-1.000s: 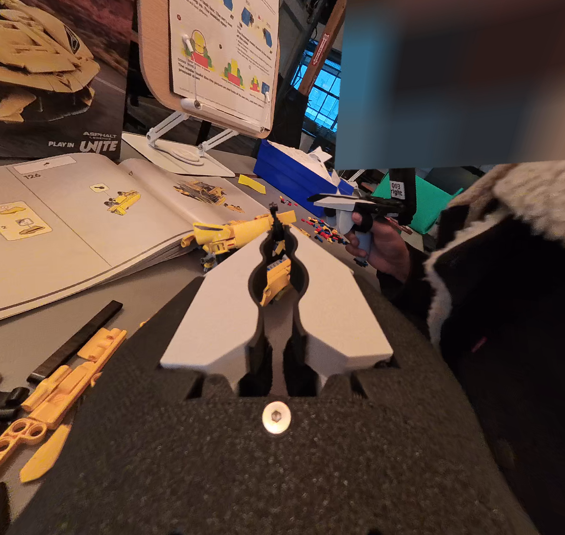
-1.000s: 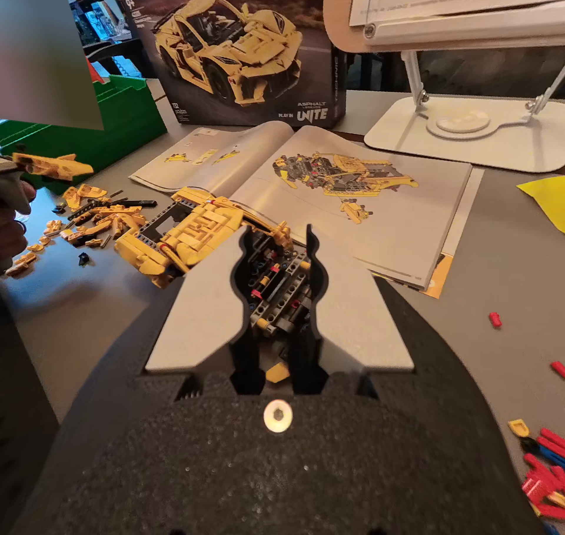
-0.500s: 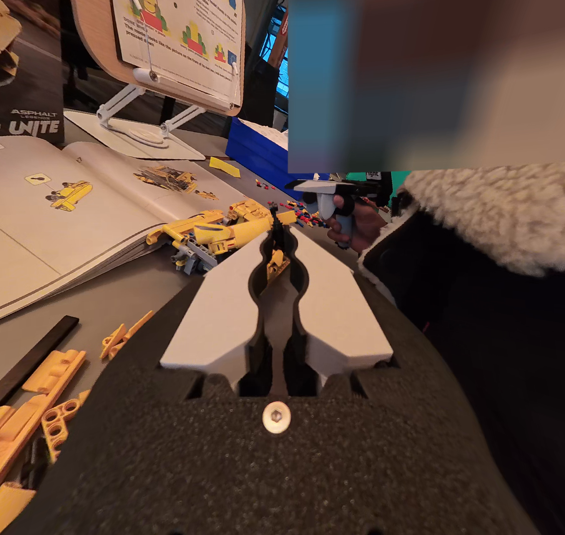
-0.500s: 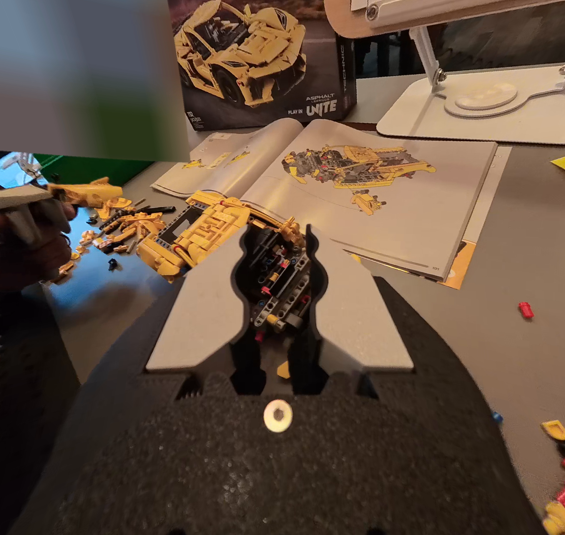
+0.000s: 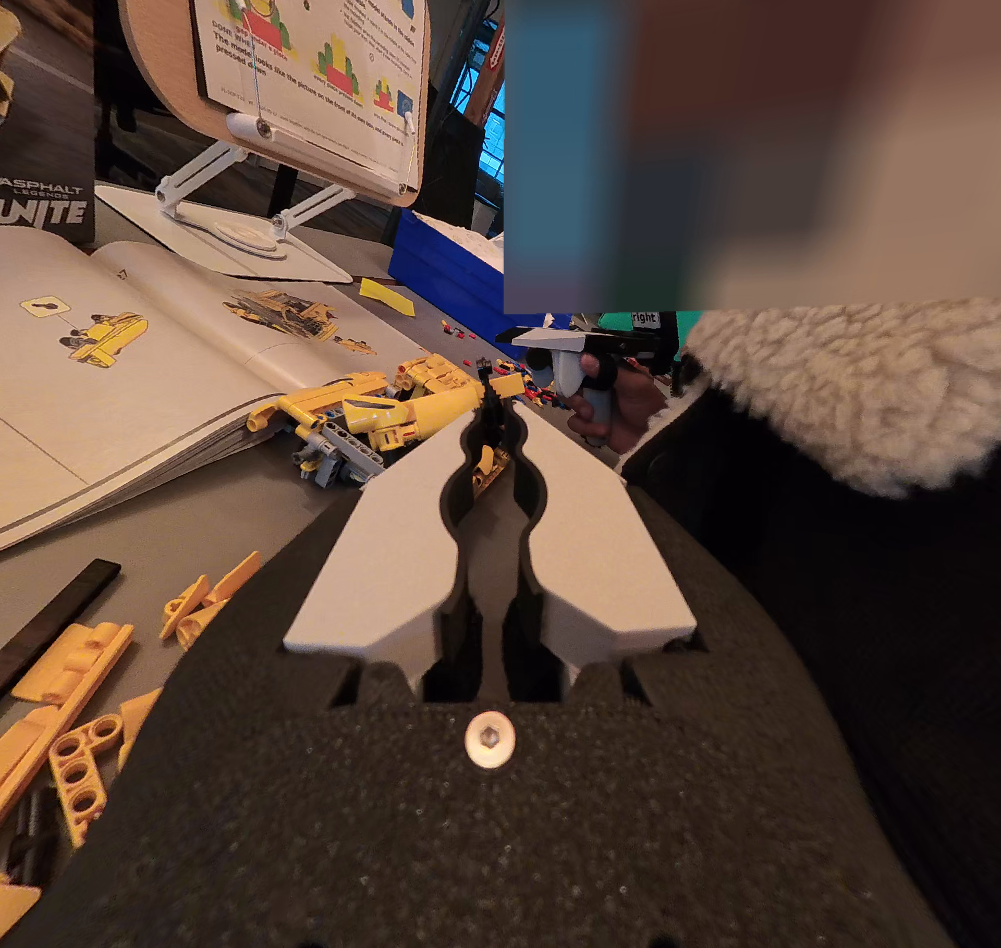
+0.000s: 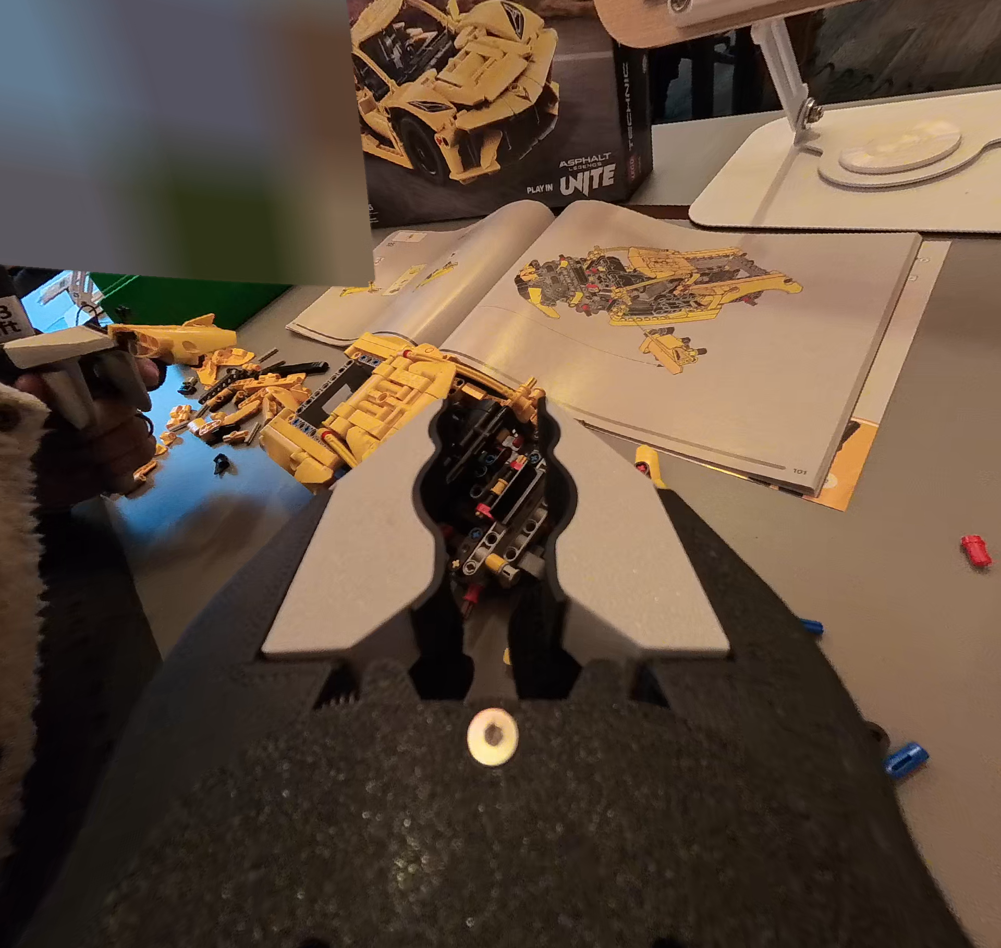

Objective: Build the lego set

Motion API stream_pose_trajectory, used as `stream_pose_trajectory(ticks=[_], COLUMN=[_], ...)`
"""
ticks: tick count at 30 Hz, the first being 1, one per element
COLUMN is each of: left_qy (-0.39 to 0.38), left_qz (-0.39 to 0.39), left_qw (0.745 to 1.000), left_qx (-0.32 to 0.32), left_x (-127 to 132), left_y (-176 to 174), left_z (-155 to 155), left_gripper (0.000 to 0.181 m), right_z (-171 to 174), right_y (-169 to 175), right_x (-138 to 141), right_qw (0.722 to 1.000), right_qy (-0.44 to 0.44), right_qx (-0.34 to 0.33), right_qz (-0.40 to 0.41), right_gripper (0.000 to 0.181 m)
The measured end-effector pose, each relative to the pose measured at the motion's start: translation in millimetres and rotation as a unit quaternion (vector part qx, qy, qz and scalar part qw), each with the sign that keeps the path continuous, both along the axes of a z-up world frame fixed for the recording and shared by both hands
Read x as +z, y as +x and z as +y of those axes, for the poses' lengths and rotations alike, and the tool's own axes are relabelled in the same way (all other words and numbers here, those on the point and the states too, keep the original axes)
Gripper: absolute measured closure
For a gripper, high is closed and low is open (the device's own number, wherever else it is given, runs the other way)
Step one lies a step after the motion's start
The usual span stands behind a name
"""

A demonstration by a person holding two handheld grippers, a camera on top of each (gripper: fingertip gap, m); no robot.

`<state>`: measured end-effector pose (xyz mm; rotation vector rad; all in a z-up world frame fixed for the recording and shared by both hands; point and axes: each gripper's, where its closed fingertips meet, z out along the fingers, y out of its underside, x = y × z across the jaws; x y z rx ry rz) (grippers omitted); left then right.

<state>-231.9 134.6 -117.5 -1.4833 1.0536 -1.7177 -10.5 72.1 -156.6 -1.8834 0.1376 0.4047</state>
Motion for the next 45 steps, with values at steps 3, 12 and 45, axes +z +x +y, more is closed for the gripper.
stream_pose_trajectory(ticks=[3, 12, 45], left_qy=[-0.002, 0.023, 0.123], left_qz=[0.003, 0.011, 0.08], left_qw=[1.0, 0.999, 0.98], left_qx=[-0.006, -0.041, -0.135], left_x=[-1.6, -1.8, -31.2], left_y=[1.0, 3.0, 2.9], left_z=[-1.6, -21.3, -91.2], left_gripper=[0.175, 0.175, 0.174], right_z=[-0.2, -0.9, -57.9], right_y=[-0.7, -17.3, -202.0], right_x=[-0.4, 12.2, 4.3], right_qw=[1.0, 0.999, 0.905], right_qy=[-0.001, 0.034, 0.047], right_qx=[0.002, 0.034, 0.422], right_qz=[0.0, -0.024, -0.024], right_gripper=[0.153, 0.153, 0.151])
